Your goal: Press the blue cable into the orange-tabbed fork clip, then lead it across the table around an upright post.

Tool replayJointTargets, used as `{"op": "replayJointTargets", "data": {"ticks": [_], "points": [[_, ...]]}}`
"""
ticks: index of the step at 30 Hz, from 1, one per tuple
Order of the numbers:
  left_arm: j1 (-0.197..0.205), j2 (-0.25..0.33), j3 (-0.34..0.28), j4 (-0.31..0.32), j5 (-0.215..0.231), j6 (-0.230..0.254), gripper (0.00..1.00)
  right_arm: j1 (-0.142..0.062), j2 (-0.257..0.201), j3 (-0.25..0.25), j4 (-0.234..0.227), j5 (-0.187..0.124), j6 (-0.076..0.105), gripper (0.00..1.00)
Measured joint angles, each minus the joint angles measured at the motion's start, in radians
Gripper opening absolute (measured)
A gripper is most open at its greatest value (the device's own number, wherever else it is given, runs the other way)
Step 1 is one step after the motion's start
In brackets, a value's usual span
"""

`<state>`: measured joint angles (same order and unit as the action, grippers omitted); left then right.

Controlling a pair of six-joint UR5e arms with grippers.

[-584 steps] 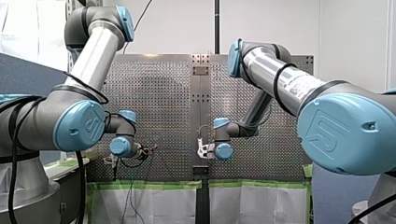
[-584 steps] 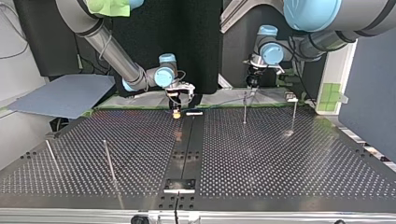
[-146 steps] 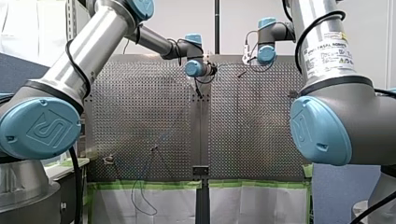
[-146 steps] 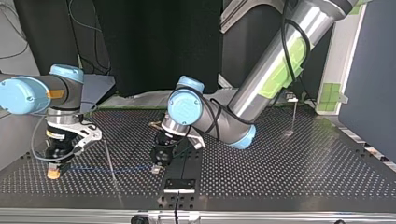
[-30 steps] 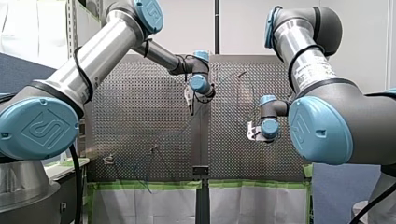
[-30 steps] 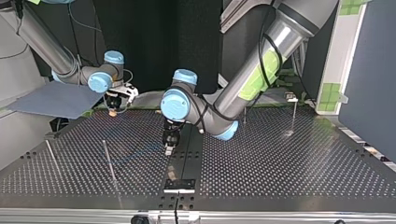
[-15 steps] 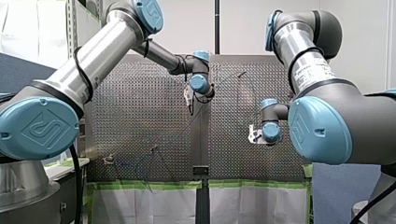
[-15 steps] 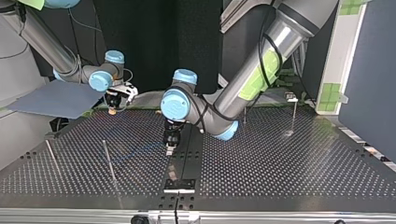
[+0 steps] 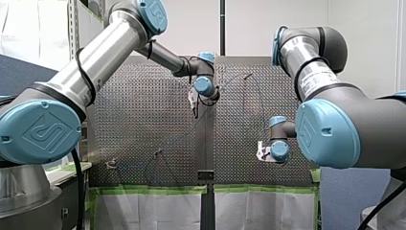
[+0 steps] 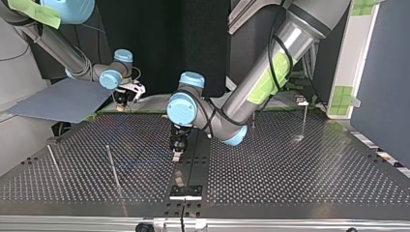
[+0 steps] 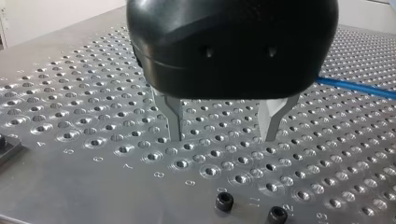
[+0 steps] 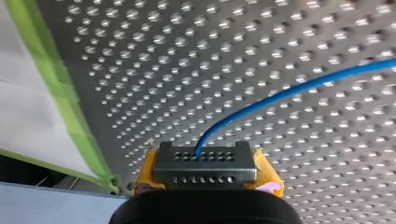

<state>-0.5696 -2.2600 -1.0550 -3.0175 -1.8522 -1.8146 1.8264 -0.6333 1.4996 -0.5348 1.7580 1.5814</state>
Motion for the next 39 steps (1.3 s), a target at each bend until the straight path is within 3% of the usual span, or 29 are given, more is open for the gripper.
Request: {"op": "replayJointTargets", "data": {"ticks": [12, 23, 39], "points": [[0.002, 0.0, 0.0, 0.001, 0.0, 0.0, 0.8, -0.024, 0.073, -0.001, -0.054, 0.0, 0.007, 0.0], [0.003, 0.0, 0.0, 0.0, 0.0, 0.001, 0.8, -0.045, 0.096, -0.002, -0.07, 0.0, 0.008, 0.0], [0.001, 0.0, 0.0, -0.001, 0.001, 0.002, 0.8, -0.08, 0.166, -0.021, -0.11, -0.002, 0.013, 0.0]]}}
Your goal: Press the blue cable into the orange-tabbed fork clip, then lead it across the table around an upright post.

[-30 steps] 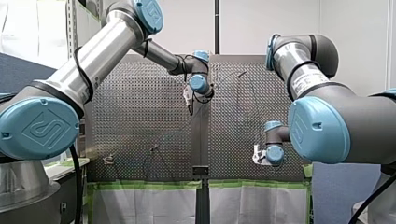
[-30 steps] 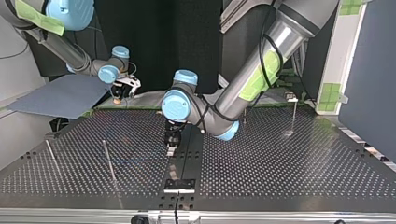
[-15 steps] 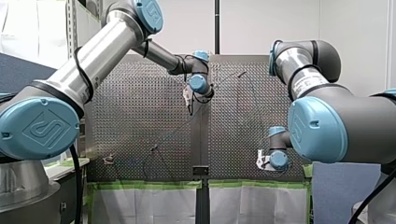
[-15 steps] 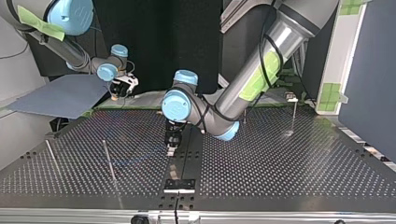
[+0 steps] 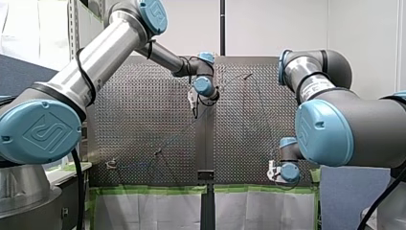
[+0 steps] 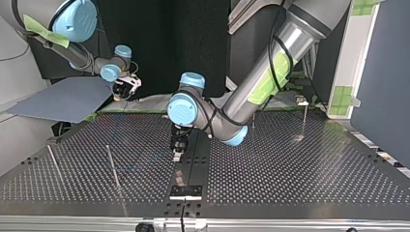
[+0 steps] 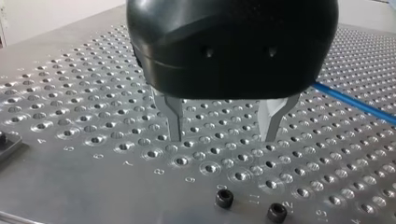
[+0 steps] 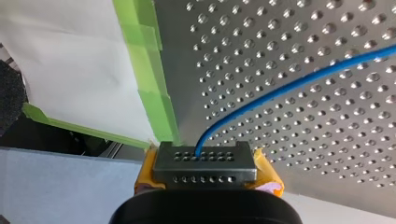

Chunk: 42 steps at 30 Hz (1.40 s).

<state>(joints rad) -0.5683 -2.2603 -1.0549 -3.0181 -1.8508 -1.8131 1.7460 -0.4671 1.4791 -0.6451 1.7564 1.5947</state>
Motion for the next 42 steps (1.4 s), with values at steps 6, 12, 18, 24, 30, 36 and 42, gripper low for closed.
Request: {"op": "replayJointTargets", "data": {"ticks": [6, 12, 18, 24, 30, 36, 42], "points": [[-0.004, 0.0, 0.0, 0.0, 0.0, 0.0, 0.8, -0.009, 0.008, -0.002, -0.014, 0.0, 0.002, 0.0], [-0.004, 0.0, 0.0, -0.002, 0.0, -0.002, 0.8, -0.016, 0.012, -0.002, -0.02, -0.001, 0.003, 0.0], [-0.005, 0.001, 0.0, -0.005, -0.01, -0.013, 0.8, -0.016, 0.018, 0.012, -0.024, 0.02, 0.007, 0.0], [-0.004, 0.001, 0.0, -0.009, -0.018, -0.014, 0.8, -0.016, 0.019, 0.057, -0.065, 0.053, 0.023, 0.0], [-0.001, 0.002, 0.0, -0.028, -0.026, -0.017, 0.8, -0.016, 0.024, 0.108, -0.116, 0.072, 0.063, 0.0], [-0.003, 0.002, 0.0, -0.031, -0.029, -0.015, 0.8, 0.002, 0.024, 0.156, -0.163, 0.076, 0.037, 0.0], [-0.005, 0.003, 0.0, -0.034, -0.031, -0.014, 0.8, 0.019, 0.024, 0.207, -0.215, 0.058, 0.008, 0.0]]}}
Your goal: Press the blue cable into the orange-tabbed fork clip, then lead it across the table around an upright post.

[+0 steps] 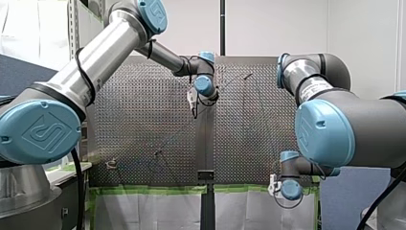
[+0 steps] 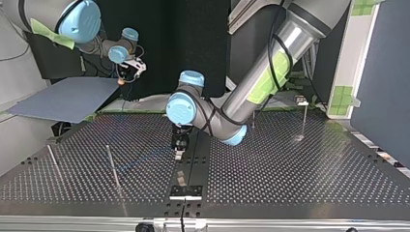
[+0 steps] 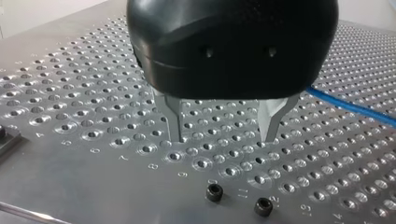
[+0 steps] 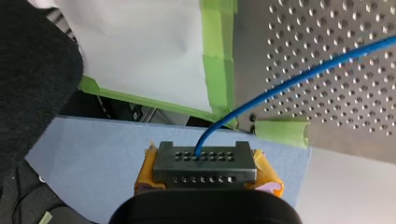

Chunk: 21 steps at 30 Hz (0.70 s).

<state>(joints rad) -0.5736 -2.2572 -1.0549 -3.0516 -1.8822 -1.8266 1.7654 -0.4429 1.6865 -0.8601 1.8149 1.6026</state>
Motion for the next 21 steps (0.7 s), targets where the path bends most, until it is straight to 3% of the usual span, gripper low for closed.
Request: {"op": "replayJointTargets", "data": {"ticks": [12, 21], "points": [[-0.016, 0.013, 0.0, -0.007, -0.003, 0.003, 0.77, 0.021, 0.0, 0.102, -0.111, -0.011, -0.022, 0.0], [-0.031, 0.035, 0.0, -0.01, -0.009, 0.003, 0.77, 0.024, 0.0, 0.11, -0.192, -0.011, -0.022, 0.0]]}}
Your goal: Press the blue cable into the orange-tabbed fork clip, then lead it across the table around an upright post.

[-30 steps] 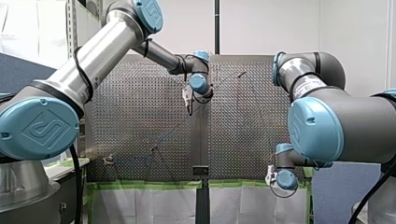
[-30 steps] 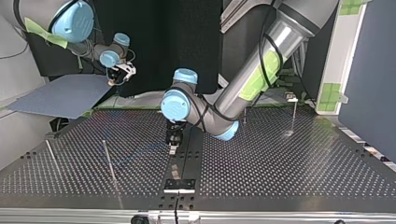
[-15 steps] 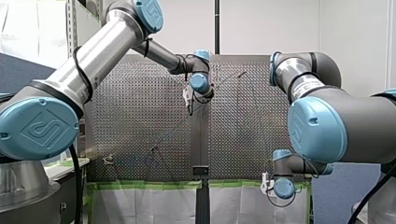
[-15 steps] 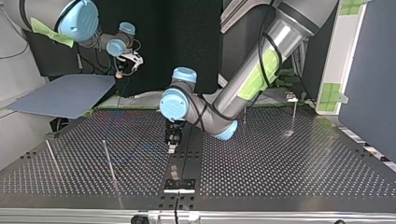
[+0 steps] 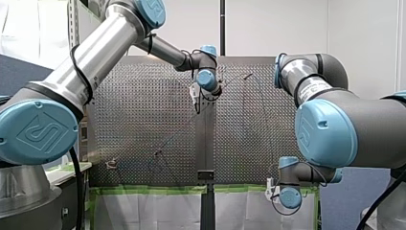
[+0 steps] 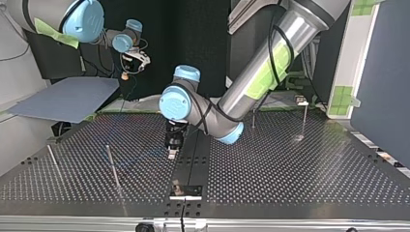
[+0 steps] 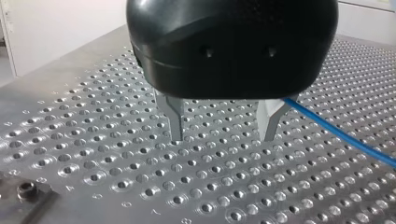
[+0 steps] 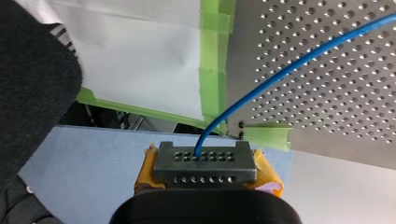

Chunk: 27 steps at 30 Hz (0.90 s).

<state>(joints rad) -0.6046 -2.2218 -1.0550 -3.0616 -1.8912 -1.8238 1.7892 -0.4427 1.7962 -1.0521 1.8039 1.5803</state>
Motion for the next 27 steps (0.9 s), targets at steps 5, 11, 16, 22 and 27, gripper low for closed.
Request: {"op": "replayJointTargets", "data": {"ticks": [5, 11, 16, 22, 27], "points": [[-0.021, 0.006, 0.0, 0.001, -0.013, 0.006, 0.77, 0.0, 0.0, 0.0, -0.044, 0.0, 0.0, 0.0], [-0.047, 0.015, -0.002, 0.0, -0.019, 0.025, 0.75, 0.0, 0.0, 0.0, -0.104, 0.0, -0.001, 0.0], [-0.055, 0.033, -0.025, 0.005, -0.019, 0.038, 0.75, 0.0, 0.0, 0.0, -0.149, -0.001, -0.002, 0.0], [-0.049, 0.078, -0.072, 0.045, -0.02, 0.039, 0.73, 0.002, 0.001, 0.001, -0.203, 0.001, -0.012, 0.0], [-0.057, 0.103, -0.116, 0.073, -0.025, 0.04, 0.73, 0.011, 0.001, 0.0, -0.24, 0.004, -0.033, 0.0]]}}
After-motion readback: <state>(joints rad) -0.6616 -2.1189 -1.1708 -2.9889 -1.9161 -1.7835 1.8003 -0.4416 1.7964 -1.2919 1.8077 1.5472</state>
